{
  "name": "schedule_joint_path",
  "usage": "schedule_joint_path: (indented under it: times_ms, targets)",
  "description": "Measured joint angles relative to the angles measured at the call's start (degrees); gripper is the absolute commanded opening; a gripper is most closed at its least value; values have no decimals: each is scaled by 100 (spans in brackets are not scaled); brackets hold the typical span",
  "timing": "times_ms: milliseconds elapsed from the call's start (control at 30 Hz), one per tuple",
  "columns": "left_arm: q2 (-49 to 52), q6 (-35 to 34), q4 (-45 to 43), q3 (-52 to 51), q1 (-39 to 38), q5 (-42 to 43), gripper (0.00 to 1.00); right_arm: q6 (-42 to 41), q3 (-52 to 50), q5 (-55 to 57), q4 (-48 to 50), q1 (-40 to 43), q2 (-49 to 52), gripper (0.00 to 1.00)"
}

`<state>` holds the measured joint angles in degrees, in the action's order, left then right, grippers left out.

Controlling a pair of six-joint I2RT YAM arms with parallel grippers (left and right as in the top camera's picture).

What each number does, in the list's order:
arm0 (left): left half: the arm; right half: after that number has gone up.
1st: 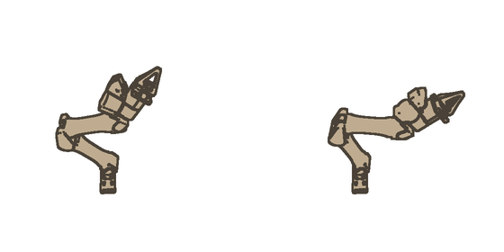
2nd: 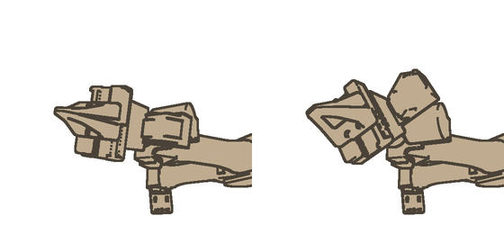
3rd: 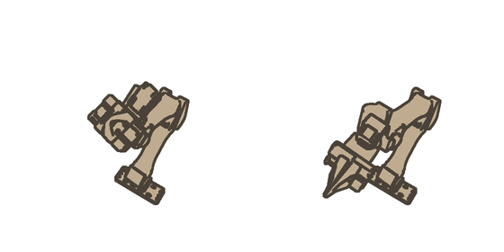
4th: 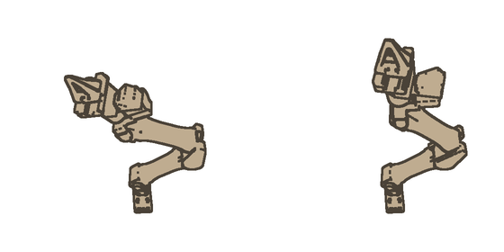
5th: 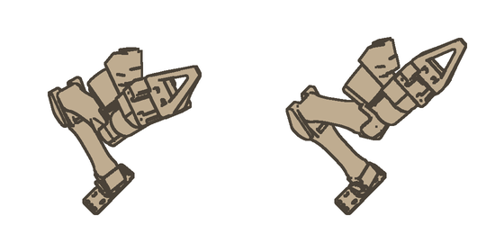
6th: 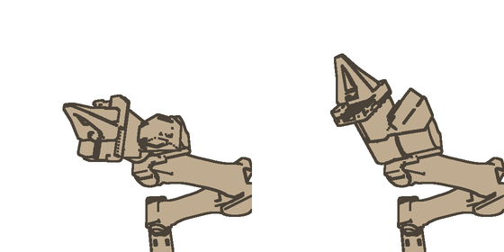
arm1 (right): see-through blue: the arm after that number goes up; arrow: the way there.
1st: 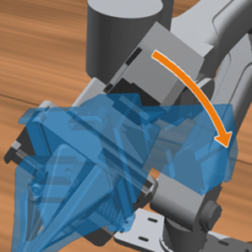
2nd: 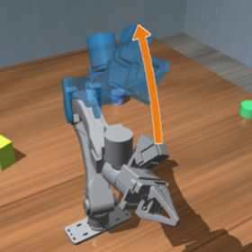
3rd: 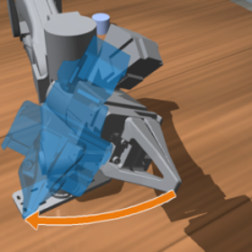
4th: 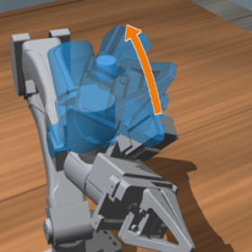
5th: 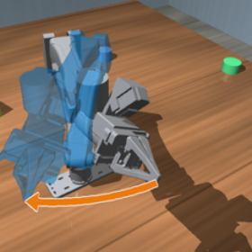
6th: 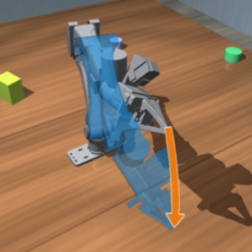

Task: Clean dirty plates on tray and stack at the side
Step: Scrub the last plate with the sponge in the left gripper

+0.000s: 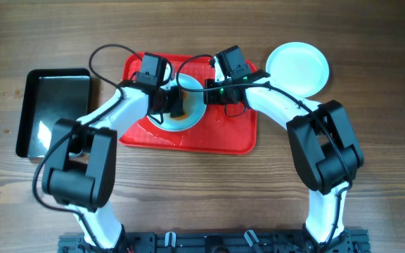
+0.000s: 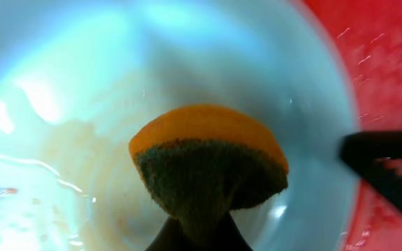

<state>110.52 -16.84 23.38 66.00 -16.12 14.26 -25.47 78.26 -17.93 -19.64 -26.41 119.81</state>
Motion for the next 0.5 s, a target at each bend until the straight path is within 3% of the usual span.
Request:
schedule_joint_path:
  times_ms: [200,267,367,500]
  targets:
    - [59,-15,205,61,2,-149,4,0,0,4,0,0,0,4]
    - [52,-15,415,142,-28,-664,4,0,0,4,0,0,0,4]
    - [28,-15,850,260,-44,-2116,4,0,0,2,0,0,0,5]
    - [35,57,1040,323,-101,-3158,4,0,0,-42,9,-31,0,4]
